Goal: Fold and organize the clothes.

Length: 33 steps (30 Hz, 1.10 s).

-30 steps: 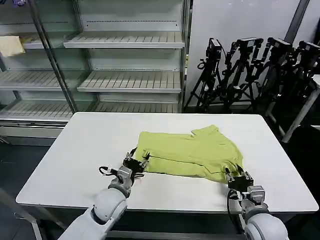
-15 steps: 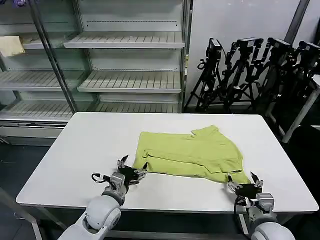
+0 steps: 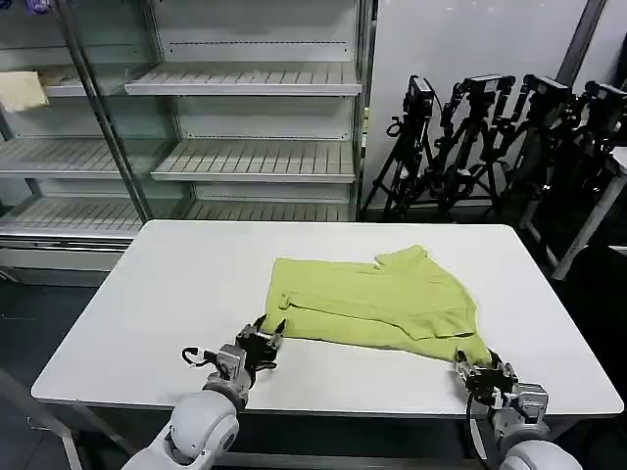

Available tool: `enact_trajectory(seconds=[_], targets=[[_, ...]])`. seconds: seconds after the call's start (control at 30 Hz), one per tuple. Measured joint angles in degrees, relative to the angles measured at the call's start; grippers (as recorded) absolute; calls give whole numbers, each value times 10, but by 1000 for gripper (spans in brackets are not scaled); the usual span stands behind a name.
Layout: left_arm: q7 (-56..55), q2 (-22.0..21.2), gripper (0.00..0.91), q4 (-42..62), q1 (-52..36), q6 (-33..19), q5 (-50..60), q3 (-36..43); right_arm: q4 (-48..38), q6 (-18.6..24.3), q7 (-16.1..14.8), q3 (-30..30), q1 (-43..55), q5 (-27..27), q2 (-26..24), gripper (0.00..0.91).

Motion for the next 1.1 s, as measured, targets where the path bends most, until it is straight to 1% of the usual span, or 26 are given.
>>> enact_trajectory(seconds=[0.4, 0.6, 0.8, 0.83, 0.87, 0.9, 1.1], targets=[[-3, 5, 20, -33, 38, 7, -4, -18, 26, 0, -11, 18, -34, 11, -19, 0], [-8, 7, 20, -79, 92, 10, 5, -37, 53, 0, -20, 35, -68, 12, -36, 0], [-10, 8, 20, -137, 169, 11, 21, -64, 82, -5, -28, 48, -106, 8, -50, 0], [-11, 7, 60, -147, 182, 11, 23, -68, 87, -6, -29, 49, -111, 7, -52, 161], [-11, 7, 796, -156, 193, 12, 26, -73, 91, -7, -31, 49, -118, 4, -54, 907], [-11, 6, 907, -166, 205, 13, 28, -78, 95, -8, -32, 50, -123, 2, -55, 907], [-12, 8, 907, -210, 253, 16, 40, -100, 118, -11, -31, 59, -141, -16, -57, 907]])
